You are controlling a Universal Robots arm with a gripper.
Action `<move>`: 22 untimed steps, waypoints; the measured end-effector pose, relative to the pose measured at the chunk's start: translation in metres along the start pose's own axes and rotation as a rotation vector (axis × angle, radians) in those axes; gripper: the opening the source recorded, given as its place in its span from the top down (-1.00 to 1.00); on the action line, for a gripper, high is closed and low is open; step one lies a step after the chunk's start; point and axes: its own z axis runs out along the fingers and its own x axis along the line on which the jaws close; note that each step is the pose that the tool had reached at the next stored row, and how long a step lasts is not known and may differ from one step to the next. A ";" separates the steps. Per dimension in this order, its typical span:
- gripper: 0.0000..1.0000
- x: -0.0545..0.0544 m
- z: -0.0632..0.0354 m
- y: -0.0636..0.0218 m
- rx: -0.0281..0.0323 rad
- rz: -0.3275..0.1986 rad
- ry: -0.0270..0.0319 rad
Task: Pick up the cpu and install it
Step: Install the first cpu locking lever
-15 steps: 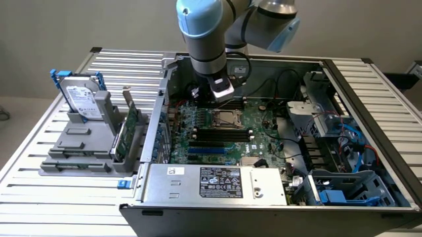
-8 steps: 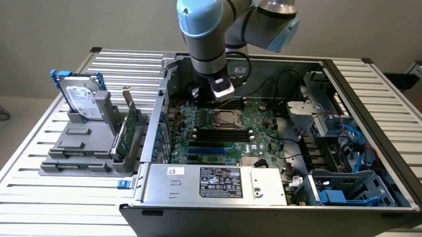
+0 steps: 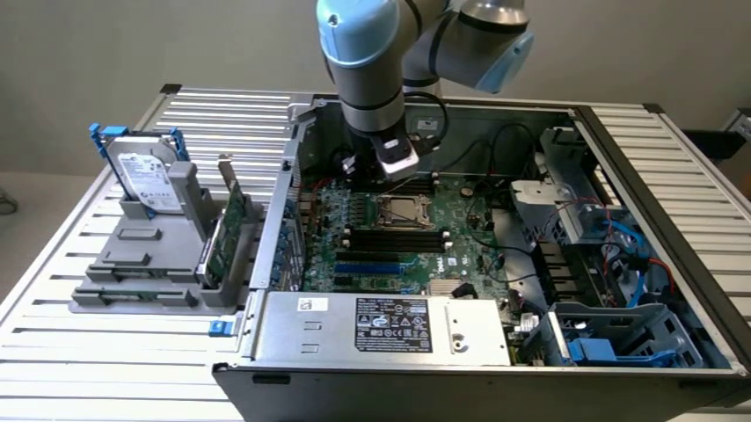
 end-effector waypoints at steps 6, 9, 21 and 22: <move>0.79 0.002 0.0003 0.0006 0.0002 -0.002 -0.0006; 0.79 0.002 0.0005 0.0009 0.0004 -0.004 -0.0010; 0.79 0.006 0.0011 0.0022 0.0006 -0.009 -0.0025; 0.79 0.006 0.0011 0.0024 0.0006 -0.009 -0.0026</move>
